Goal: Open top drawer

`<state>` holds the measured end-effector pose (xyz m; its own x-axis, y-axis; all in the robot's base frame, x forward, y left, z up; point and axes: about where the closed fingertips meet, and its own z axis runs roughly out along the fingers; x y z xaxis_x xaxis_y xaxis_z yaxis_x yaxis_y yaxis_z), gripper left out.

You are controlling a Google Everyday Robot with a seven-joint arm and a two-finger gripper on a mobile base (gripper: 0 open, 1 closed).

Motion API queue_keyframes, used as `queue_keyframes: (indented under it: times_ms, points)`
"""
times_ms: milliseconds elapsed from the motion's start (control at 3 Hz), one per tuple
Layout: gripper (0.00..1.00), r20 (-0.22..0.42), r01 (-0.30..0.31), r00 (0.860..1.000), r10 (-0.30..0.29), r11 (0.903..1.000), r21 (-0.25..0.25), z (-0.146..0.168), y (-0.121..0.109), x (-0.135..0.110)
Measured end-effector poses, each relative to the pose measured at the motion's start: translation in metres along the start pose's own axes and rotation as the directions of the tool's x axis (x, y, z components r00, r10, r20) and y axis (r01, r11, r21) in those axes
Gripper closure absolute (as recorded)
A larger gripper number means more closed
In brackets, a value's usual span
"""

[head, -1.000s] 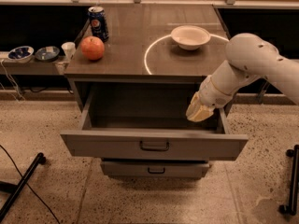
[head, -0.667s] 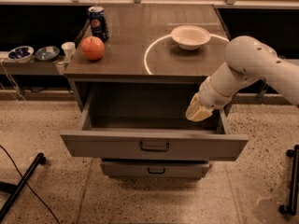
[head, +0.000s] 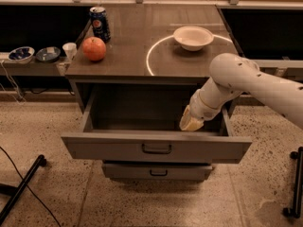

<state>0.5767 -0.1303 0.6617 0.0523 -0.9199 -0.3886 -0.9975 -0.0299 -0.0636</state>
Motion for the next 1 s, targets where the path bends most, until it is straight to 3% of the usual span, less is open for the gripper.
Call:
queue_keyframes:
  times_ms: [333,1000]
  points:
    - [1.0,-0.003,0.002,1.0,-0.002,1.0,-0.009,0.005,0.003,0.004]
    - [1.0,-0.005,0.02,1.0,-0.021,0.996,-0.087,0.017,0.027,0.008]
